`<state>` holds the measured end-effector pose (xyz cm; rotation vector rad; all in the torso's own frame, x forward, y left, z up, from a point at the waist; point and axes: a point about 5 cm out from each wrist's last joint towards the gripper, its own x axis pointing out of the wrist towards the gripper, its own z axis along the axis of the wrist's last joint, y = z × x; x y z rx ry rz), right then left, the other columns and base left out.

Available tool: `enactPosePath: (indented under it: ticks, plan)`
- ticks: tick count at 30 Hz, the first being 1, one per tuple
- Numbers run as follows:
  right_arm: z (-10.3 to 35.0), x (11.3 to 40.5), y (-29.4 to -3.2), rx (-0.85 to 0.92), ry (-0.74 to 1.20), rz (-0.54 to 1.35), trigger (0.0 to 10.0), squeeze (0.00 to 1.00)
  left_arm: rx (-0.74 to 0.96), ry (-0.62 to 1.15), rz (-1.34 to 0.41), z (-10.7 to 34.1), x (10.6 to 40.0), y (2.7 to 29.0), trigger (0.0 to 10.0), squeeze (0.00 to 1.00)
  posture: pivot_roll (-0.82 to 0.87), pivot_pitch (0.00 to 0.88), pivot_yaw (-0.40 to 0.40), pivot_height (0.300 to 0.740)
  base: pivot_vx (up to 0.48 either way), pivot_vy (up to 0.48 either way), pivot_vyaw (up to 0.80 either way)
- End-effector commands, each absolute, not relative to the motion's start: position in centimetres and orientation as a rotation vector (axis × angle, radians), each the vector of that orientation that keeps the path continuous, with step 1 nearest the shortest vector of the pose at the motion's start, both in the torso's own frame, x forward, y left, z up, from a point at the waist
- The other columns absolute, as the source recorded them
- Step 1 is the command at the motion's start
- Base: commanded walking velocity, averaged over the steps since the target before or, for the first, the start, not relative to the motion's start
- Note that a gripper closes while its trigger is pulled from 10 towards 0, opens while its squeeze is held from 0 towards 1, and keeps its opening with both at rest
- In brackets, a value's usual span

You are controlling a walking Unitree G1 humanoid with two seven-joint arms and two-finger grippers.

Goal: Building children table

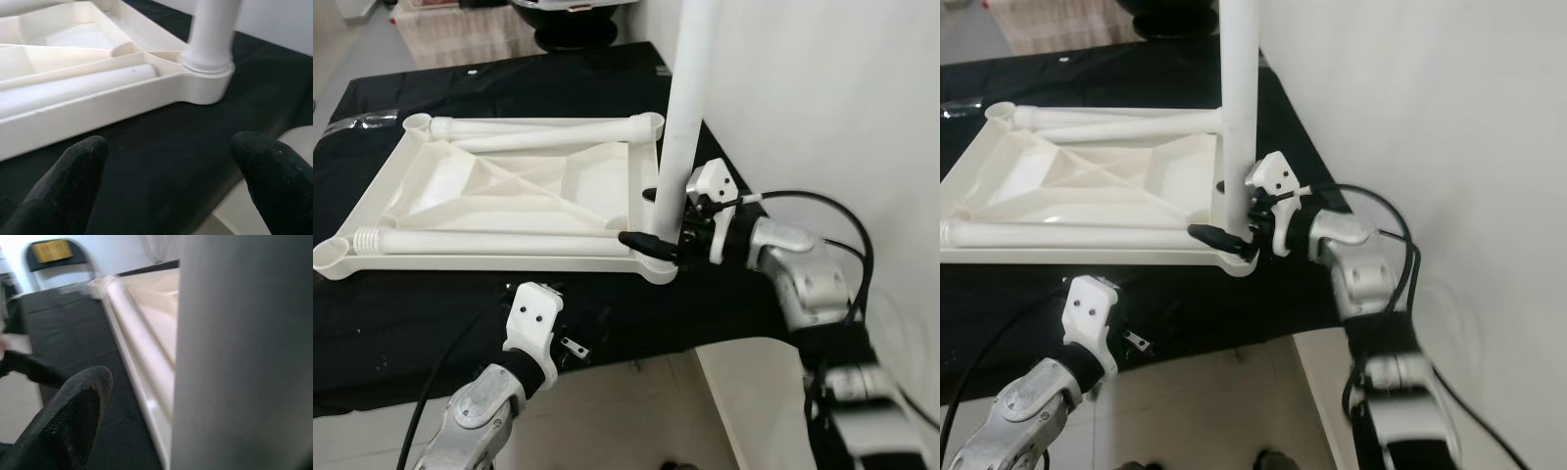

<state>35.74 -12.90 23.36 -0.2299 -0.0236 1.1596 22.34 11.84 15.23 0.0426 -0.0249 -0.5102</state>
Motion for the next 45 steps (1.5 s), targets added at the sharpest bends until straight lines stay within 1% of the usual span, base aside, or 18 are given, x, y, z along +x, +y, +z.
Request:
enactPosePath:
  ticks: [1,5,9,10,12,13,14,26,28,32,33,34,35,36,37,38,39,45]
  plan:
    - [23.3,36.8,-12.5,-0.225,-0.010,1.166,10.0,0.00,0.034,-0.014,-0.508,15.2,21.8,11.8,10.0,0.00,0.08,0.228,-0.038,0.740,0.000,0.000,0.00]
    - [24.0,38.0,-11.9,-0.226,-0.016,1.135,10.0,0.00,0.040,-0.011,-0.508,15.4,21.2,11.9,10.0,0.00,0.11,0.256,-0.020,0.740,0.000,0.000,0.00]
    - [25.0,38.3,-11.1,-0.198,-0.037,1.230,10.0,0.00,0.047,0.003,-0.512,15.3,20.4,12.1,10.0,0.00,0.12,0.261,-0.008,0.740,0.000,0.000,0.00]
    - [25.1,38.2,-11.1,-0.187,-0.030,1.266,7.2,0.00,0.046,0.007,-0.516,15.3,20.2,12.1,10.0,0.00,0.12,0.265,-0.006,0.740,0.000,0.000,0.00]
    - [25.2,38.2,-11.1,-0.178,-0.024,1.288,7.2,0.00,0.044,0.010,-0.519,15.3,20.1,12.1,10.0,0.00,0.12,0.265,-0.006,0.740,0.000,0.000,0.00]
    - [25.2,38.1,-11.2,-0.180,-0.015,1.322,2.1,0.00,0.040,0.013,-0.524,15.3,20.0,12.1,10.0,0.00,0.12,0.270,-0.006,0.740,0.000,0.000,0.00]
    - [25.1,37.9,-11.2,-0.174,-0.006,1.358,0.0,0.00,0.036,0.015,-0.526,15.3,19.8,12.0,10.0,0.00,0.12,0.277,-0.004,0.740,0.000,0.000,0.00]
    - [24.3,37.5,-12.0,-0.193,-0.060,1.399,0.0,0.00,0.027,0.026,-0.522,15.5,19.1,11.8,10.0,0.00,0.11,0.289,-0.011,0.740,0.000,0.000,0.00]
    - [24.1,36.7,-12.9,-0.196,-0.146,1.264,0.0,0.00,0.015,0.026,-0.524,15.4,19.3,11.6,10.0,0.00,0.08,0.290,-0.023,0.740,0.000,0.000,0.00]
    - [23.3,35.6,-12.9,-0.177,-0.158,1.166,0.0,0.00,0.009,0.026,-0.524,15.4,19.4,11.6,10.0,0.00,0.06,0.287,-0.026,0.740,0.000,0.000,0.00]
    - [22.0,34.9,-12.4,-0.161,-0.119,0.994,0.0,0.00,0.007,0.025,-0.524,15.4,19.6,11.6,10.0,0.00,0.06,0.287,-0.028,0.740,0.000,0.000,0.00]
    - [20.8,34.7,-13.0,-0.157,-0.076,0.534,0.0,0.00,0.006,0.024,-0.522,15.3,19.8,11.7,10.0,0.00,0.03,0.284,-0.024,0.740,0.000,0.000,0.00]
    - [19.5,32.5,-13.7,-0.117,-0.051,0.199,0.0,0.00,0.006,0.021,-0.517,15.4,19.9,11.9,10.0,0.00,0.02,0.284,-0.023,0.740,0.000,0.000,0.00]
    - [19.5,32.5,-13.7,-0.117,-0.051,0.199,0.0,0.00,0.006,0.021,-0.517,15.4,19.9,11.9,10.0,0.00,0.02,0.284,-0.023,0.740,0.000,0.000,0.00]
    - [17.9,29.3,-11.6,-0.167,-0.002,0.210,0.0,0.00,0.002,0.015,-0.511,15.4,20.3,12.0,10.0,0.00,0.01,0.279,-0.016,0.740,0.000,0.000,0.00]
    - [17.9,29.3,-11.6,-0.167,-0.002,0.210,0.0,0.00,0.002,0.015,-0.511,15.4,20.3,12.0,10.0,0.00,0.01,0.279,-0.016,0.740,0.000,0.000,0.00]
    - [17.0,28.5,-9.4,-0.176,0.002,0.338,0.0,0.00,0.000,0.012,-0.514,15.4,20.8,12.0,10.0,0.00,0.00,0.268,-0.015,0.740,0.000,0.000,0.00]
    - [16.5,29.9,-7.7,-0.179,0.005,0.381,0.0,0.00,0.015,0.005,-0.522,15.3,21.5,11.9,10.0,0.00,0.02,0.227,-0.015,0.740,0.000,0.000,0.00]
